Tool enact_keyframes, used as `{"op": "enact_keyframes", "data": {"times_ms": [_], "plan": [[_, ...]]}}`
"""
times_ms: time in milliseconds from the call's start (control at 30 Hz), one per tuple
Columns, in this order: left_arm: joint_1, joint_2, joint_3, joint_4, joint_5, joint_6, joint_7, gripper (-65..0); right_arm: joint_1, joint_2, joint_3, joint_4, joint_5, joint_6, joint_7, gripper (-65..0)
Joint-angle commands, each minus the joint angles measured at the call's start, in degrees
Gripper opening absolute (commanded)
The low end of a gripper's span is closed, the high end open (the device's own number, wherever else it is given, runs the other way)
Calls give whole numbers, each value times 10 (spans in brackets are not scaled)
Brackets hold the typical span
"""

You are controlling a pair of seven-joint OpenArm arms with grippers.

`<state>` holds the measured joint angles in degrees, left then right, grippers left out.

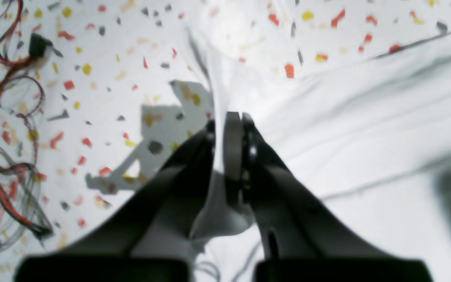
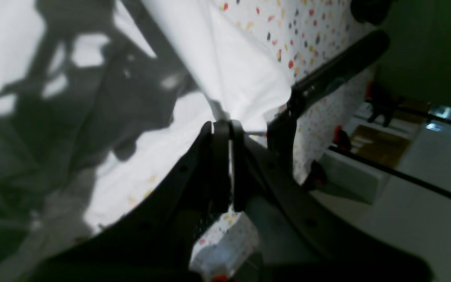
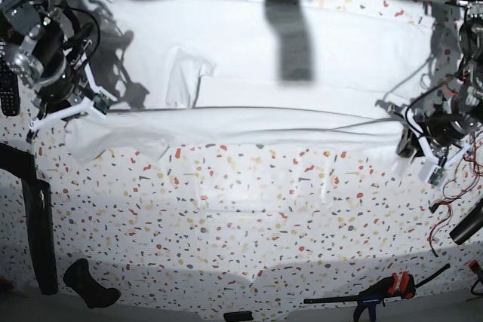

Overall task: Fold the T-shirt properly
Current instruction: 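Lift the held edges and fold them toward the robot base with both grippers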

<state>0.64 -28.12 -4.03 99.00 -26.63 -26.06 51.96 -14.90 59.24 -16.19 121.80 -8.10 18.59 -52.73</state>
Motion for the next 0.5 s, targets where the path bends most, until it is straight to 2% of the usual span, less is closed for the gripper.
{"op": "enact_keyframes", "data": {"times_ms": [0,200,467], "plan": [[-2,-10,-4,22,-5,0,0,-650,-6,12,7,14,-12,-4,-8,-650],[37,-12,-4,84,-1,0,28,-650,-67,12,7,32,-42,-7,-22,-650],[69,-13,-4,98,59,0,39,-650,-127,12,7,32,-92,-33,-28,-650]]}}
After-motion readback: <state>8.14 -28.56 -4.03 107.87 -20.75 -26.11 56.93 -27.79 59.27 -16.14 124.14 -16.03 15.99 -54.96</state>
